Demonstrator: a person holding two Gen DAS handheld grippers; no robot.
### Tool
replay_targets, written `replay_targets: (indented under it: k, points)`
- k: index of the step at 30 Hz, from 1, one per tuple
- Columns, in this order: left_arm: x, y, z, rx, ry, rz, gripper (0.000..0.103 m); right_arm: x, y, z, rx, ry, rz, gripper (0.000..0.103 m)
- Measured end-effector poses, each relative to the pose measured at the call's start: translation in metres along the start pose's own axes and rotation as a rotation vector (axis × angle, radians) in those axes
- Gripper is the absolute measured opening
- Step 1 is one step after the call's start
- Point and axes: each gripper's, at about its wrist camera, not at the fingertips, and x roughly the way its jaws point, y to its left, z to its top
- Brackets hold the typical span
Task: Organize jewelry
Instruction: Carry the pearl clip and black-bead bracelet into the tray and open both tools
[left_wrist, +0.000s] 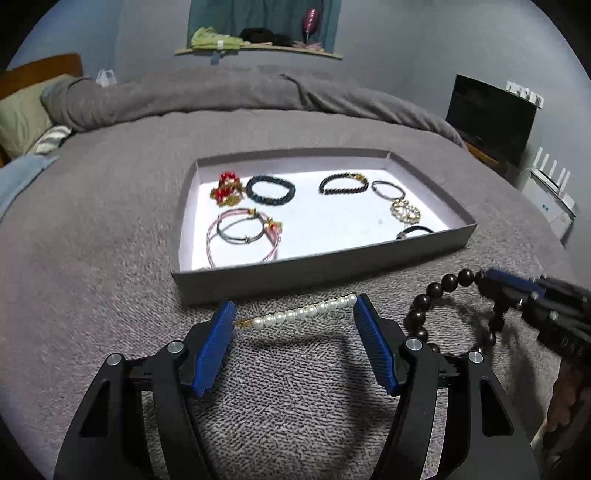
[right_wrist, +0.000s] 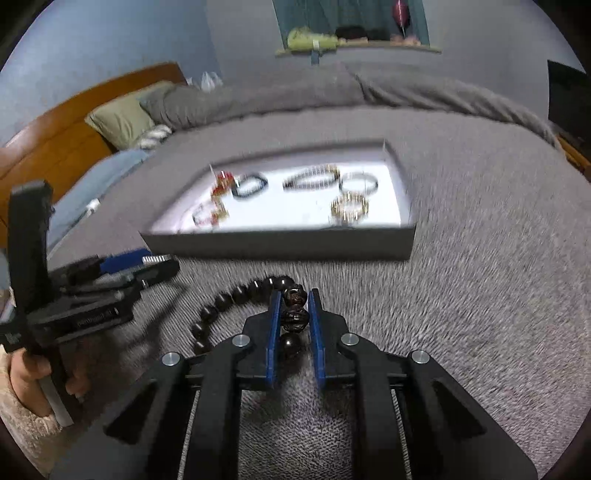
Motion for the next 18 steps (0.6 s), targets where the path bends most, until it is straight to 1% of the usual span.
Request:
replay_targets:
  k: [5, 8, 10, 14, 16, 18]
  points:
    - [-0.016, -0.006, 0.008, 0.038, -0.034, -0.012, 0.068, -0.021, 0.004, 0.016, -0.013, -0.089, -0.004, 0.015]
    - [-0.021, -0.01, 0.02, 0.079, -0.053, -0.003, 0.068, -0.028, 0.005, 0.033, -0.026, -0.14, -0.037, 0.015]
    - [-0.022, -0.013, 0.031, 0.108, -0.068, 0.022, 0.068, -0.03, 0.003, 0.045, -0.025, -0.165, -0.054, 0.015]
    - [-0.018, -0.009, 0.062, 0.119, -0.078, 0.026, 0.068, -0.034, -0.003, 0.069, -0.015, -0.226, -0.098, 0.015]
    - [-0.009, -0.006, 0.078, 0.124, -0.072, 0.039, 0.068, -0.033, -0.008, 0.081, -0.001, -0.246, -0.117, 0.015]
    - [0.001, -0.004, 0.091, 0.114, -0.056, 0.038, 0.068, -0.028, -0.013, 0.092, 0.021, -0.254, -0.111, 0.015]
